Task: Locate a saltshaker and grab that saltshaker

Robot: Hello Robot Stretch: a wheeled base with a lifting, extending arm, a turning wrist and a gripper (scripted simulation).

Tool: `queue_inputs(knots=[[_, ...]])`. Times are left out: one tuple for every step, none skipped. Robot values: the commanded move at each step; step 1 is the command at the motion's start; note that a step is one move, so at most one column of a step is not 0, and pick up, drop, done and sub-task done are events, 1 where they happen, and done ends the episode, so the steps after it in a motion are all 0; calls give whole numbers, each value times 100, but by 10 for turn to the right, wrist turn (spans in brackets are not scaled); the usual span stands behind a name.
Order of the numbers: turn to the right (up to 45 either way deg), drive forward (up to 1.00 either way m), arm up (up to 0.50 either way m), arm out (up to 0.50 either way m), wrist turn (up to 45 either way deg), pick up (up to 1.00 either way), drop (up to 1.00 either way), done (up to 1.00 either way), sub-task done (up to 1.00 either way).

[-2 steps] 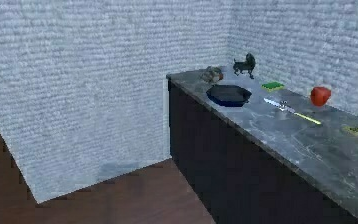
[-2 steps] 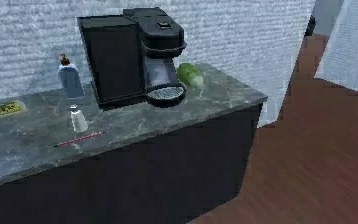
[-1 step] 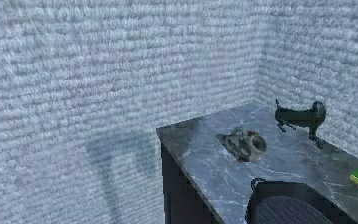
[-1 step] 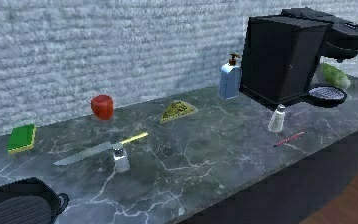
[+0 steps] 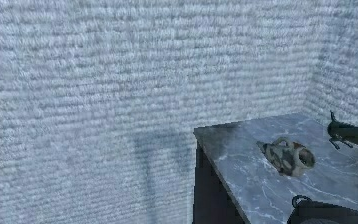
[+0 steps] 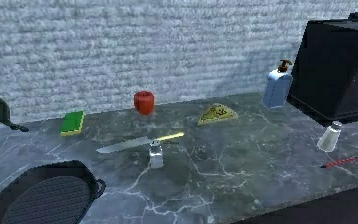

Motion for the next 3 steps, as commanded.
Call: queue_inputs(knots=[[0,0,50,0,0,0,0,0,0],[0,0,38,0,0,0,0,0,0],[0,0,0,16,0,0,0,0,0]])
